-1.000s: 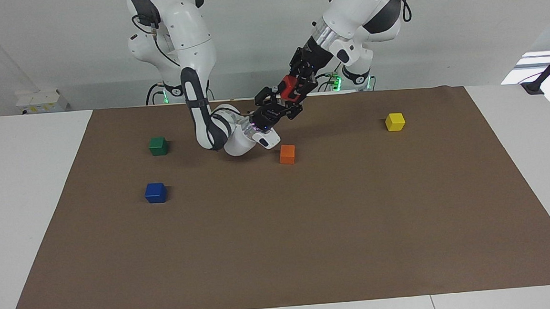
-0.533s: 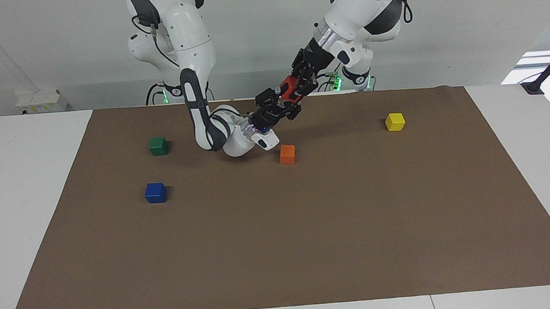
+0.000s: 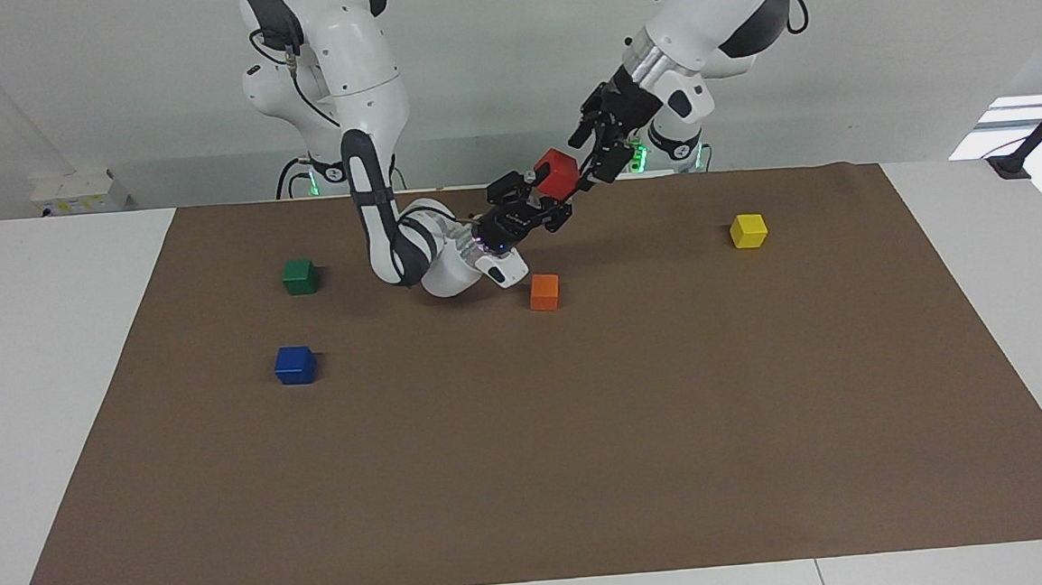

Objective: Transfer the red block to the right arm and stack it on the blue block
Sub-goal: 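Grasp the red cube with the right gripper while the left gripper releases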

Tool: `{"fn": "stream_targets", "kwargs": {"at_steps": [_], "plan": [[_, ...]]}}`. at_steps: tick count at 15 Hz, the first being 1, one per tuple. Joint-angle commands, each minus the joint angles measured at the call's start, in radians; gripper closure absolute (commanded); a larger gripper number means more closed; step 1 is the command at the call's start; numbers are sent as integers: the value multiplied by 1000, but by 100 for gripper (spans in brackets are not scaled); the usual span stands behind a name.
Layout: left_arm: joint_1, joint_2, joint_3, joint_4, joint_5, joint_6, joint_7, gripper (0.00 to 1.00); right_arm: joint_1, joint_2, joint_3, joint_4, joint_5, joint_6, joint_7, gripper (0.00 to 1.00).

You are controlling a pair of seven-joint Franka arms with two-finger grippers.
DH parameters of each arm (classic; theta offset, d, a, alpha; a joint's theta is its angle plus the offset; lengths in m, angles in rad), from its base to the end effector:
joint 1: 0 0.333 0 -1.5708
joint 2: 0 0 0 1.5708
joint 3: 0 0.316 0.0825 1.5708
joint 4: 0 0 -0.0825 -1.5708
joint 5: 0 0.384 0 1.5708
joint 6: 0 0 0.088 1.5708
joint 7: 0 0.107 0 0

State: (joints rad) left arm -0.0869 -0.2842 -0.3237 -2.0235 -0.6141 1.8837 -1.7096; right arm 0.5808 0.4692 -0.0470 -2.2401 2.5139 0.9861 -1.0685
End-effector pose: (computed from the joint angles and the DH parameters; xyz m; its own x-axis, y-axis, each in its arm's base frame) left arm 0.4274 -0.2513 0.5849 0.1025 0.8604 -0.4993 0.9941 -0.1060 0.0213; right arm 0.4391 0.3559 0.2957 0.9977 -0.0495 -0.0466 0.0089 0.7749 -0.6320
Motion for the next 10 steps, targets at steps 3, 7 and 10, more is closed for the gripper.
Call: {"fn": "stream_targets", "kwargs": {"at_steps": [3,7,10], "plan": [[241,-15,3,0,4,-64,301,0,-30,-79,6,2,14,63,82,100],[350,-9,3,2,206,-58,733,0,-58,-182,6,2,13,183,192,100],[401,2,3,22,412,-51,971,0,-88,-276,6,-19,2,293,278,100]]}}
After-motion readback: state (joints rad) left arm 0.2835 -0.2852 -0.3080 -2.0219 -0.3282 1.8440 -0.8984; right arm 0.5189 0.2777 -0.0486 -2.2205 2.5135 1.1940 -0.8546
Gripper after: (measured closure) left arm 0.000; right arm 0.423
